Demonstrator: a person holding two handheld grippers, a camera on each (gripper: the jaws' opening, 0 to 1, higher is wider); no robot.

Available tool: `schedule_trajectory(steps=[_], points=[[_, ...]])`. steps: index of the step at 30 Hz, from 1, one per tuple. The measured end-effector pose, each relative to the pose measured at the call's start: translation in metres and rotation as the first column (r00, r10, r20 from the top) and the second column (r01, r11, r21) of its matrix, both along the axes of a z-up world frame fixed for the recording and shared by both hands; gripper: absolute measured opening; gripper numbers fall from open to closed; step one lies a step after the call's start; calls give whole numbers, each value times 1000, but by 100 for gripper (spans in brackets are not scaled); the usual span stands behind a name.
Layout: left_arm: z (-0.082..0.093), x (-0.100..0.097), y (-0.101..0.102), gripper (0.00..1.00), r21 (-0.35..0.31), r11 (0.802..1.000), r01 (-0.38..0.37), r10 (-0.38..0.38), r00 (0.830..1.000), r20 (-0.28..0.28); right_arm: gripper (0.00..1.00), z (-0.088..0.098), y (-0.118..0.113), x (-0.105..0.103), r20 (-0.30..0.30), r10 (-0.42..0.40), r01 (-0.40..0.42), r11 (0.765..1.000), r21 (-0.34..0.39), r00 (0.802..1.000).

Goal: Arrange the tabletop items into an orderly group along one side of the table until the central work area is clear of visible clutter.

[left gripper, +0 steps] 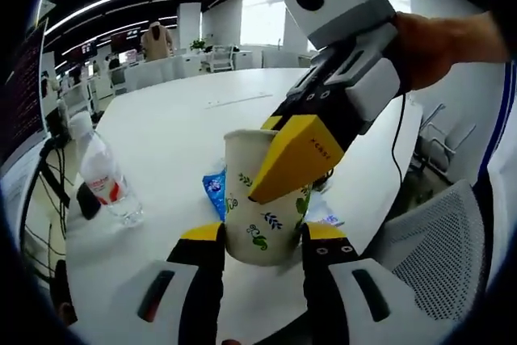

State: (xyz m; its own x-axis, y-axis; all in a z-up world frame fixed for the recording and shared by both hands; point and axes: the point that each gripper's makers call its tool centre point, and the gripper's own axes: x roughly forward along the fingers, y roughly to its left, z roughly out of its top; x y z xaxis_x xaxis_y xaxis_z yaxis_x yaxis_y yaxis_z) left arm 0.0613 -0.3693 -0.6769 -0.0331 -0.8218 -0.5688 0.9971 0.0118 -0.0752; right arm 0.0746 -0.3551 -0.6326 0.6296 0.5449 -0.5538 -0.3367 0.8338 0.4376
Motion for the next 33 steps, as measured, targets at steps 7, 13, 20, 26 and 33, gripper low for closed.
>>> schedule_trajectory(steps=[7, 13, 20, 26, 33], points=[[-1, 14, 8, 36, -1, 998, -57, 57, 998, -6, 0, -1, 5, 10, 5, 21, -21, 1000, -9, 1000], [0, 23, 11, 35, -6, 995, -96, 96, 995, -10, 0, -3, 2, 17, 4, 35, -34, 998, -47, 999], [-1, 30, 17, 34, -11, 989, -148, 147, 988, -38, 0, -11, -7, 24, -7, 26, -26, 996, -87, 1000], [-2, 33, 22, 34, -12, 983, -182, 181, 982, -60, 1, -18, -16, 34, -11, 20, -21, 991, -131, 1000], [-2, 38, 26, 33, -14, 977, -212, 210, 975, -74, 1, -26, -25, 47, -11, 31, -33, 978, -208, 999]])
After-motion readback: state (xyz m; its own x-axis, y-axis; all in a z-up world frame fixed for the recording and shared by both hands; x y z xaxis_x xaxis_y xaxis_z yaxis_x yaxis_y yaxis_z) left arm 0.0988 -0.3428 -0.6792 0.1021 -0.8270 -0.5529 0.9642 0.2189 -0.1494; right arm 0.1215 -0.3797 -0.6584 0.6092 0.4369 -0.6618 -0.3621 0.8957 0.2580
